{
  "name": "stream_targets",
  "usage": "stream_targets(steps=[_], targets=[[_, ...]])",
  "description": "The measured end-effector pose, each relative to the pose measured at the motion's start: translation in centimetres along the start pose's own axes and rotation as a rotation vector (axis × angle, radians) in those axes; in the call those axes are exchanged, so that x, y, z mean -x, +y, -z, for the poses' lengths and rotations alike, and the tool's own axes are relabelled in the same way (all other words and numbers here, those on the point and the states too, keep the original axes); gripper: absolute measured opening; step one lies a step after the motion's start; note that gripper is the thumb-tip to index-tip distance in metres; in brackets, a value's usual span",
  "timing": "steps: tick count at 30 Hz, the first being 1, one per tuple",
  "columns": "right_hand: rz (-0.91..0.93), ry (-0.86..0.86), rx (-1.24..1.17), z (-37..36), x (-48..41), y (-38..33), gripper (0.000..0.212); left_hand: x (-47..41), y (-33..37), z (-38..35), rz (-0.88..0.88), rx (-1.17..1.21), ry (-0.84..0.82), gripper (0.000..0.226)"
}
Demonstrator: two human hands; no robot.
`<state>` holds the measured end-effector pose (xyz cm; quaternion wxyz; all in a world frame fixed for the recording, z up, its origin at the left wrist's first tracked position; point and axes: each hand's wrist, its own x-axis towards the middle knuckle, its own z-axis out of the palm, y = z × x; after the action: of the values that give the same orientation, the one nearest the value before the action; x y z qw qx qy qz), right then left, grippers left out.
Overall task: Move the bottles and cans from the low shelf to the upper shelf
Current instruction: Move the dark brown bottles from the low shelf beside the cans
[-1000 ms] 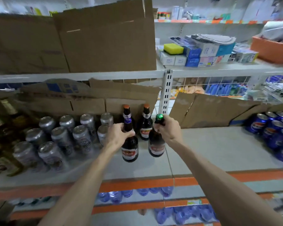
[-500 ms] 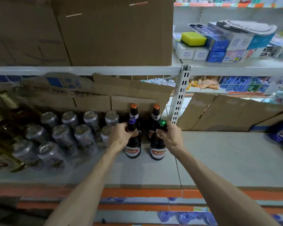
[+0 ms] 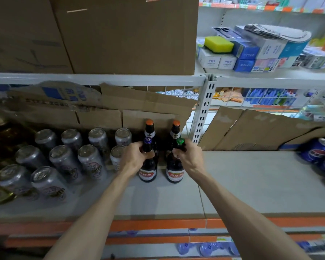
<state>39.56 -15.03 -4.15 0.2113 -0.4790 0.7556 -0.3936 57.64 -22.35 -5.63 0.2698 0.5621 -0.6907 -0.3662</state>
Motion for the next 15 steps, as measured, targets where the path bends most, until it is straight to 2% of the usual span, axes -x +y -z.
stream_targets(steps=[8,15], targets=[[0.006,-0.062,0.004,0.20,-0.39,0.21,0.017,0.63,-0.54,0.47,-0.023,0.040,0.026,0.020],[0.017,-0.054,0.030,0.05,0.03,0.38,0.027,0.58,-0.92,0.93,-0.030,0.053,-0.069,0.036]])
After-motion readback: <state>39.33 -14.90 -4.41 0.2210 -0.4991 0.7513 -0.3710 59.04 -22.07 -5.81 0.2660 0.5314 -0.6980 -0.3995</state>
